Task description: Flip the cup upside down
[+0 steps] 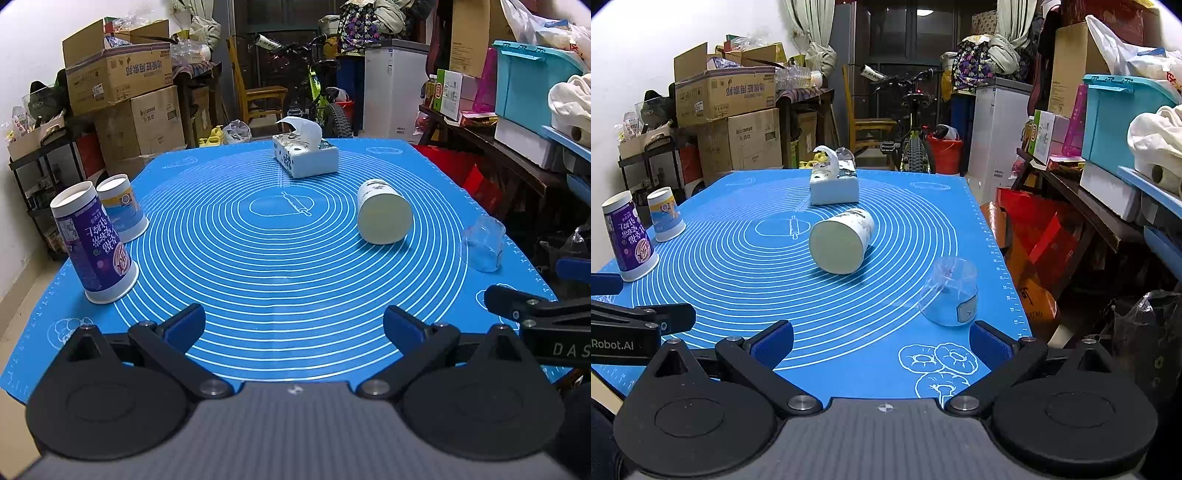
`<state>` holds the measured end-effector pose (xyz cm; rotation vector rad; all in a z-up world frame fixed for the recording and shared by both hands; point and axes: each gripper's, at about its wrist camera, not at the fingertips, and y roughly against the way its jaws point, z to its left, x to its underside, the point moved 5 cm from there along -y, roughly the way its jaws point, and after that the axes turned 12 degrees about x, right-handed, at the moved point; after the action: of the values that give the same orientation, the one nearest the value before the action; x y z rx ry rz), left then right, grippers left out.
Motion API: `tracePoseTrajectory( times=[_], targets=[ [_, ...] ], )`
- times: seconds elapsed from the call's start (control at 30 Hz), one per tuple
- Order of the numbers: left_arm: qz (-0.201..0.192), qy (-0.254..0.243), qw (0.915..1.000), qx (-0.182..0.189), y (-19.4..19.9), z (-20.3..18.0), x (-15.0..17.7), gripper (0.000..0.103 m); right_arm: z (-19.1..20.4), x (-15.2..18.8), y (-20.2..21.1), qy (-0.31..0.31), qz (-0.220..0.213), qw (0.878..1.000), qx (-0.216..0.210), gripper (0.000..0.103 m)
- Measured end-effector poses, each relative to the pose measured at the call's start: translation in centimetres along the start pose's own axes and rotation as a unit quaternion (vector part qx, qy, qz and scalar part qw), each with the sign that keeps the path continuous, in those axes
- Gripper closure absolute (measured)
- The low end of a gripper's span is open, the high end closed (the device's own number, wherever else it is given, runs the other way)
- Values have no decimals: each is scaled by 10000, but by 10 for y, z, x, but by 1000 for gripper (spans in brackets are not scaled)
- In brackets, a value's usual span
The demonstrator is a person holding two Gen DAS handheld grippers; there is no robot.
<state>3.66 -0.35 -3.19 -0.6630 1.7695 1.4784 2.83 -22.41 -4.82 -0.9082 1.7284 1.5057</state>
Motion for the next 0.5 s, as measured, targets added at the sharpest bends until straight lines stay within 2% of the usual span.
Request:
tracePoseTrajectory(
  times=[0.5],
  targets=[
    [16, -23, 10000, -12, -2, -1, -1, 2, 0, 0, 0, 2, 11, 10000, -1, 2]
  ],
)
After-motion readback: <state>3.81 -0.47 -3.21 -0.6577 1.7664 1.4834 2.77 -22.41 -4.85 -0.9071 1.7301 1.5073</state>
